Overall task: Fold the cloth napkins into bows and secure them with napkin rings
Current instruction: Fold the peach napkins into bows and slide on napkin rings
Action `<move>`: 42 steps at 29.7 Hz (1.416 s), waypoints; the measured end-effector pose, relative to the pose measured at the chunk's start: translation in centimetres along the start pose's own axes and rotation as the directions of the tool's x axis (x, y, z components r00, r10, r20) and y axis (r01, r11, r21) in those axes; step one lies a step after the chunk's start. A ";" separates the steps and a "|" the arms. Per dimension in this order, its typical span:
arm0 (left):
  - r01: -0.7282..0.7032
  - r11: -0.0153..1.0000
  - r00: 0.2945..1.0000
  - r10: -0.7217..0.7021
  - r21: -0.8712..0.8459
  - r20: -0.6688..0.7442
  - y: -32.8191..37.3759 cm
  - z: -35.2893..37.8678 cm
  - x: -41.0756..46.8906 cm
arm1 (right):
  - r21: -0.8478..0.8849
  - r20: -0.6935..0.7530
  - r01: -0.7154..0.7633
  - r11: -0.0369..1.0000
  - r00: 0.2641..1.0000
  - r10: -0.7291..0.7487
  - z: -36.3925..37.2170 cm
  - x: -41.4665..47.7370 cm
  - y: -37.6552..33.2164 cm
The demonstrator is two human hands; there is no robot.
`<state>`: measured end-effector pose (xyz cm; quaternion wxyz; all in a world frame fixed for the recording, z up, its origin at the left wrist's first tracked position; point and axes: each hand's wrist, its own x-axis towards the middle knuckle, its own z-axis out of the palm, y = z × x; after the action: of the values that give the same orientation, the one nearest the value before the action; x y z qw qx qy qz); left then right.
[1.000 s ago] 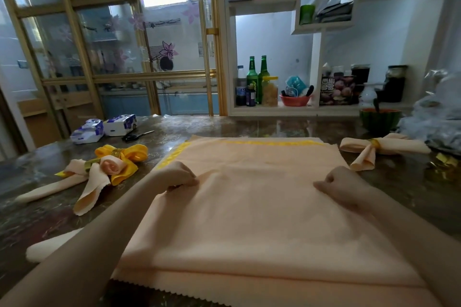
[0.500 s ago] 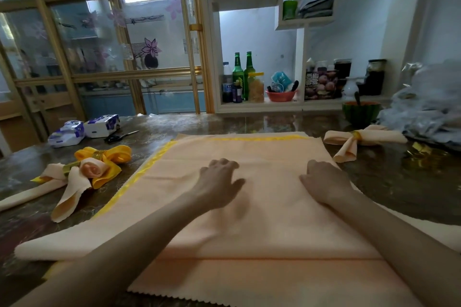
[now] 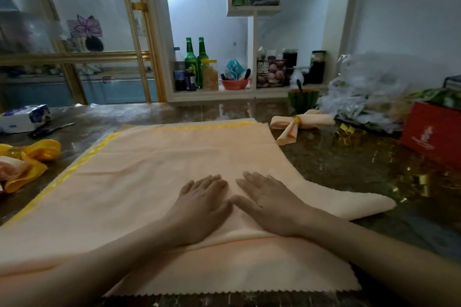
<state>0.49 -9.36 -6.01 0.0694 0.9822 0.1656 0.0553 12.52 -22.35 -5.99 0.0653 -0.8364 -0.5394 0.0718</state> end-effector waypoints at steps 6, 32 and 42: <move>-0.014 1.000 1.000 0.014 0.001 0.021 -0.1 0.3 -0.2 | 0.005 0.051 -0.069 0.998 0.996 0.068 -0.8 -4.3 4.2; -0.010 0.950 0.955 -0.084 0.313 0.284 5.1 -2.4 -2.0 | 0.391 -0.173 0.121 0.912 0.983 -0.056 -3.6 4.4 -7.3; 0.424 0.862 0.883 -0.461 0.280 0.084 -6.6 -4.4 -8.6 | 0.105 -0.079 0.203 0.974 0.978 -0.195 0.7 7.5 -12.7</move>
<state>-10.30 -5.55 -3.42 -0.0335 0.9197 0.3871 -0.0570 4.10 -10.23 -4.71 0.1377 -0.7750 -0.6131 0.0668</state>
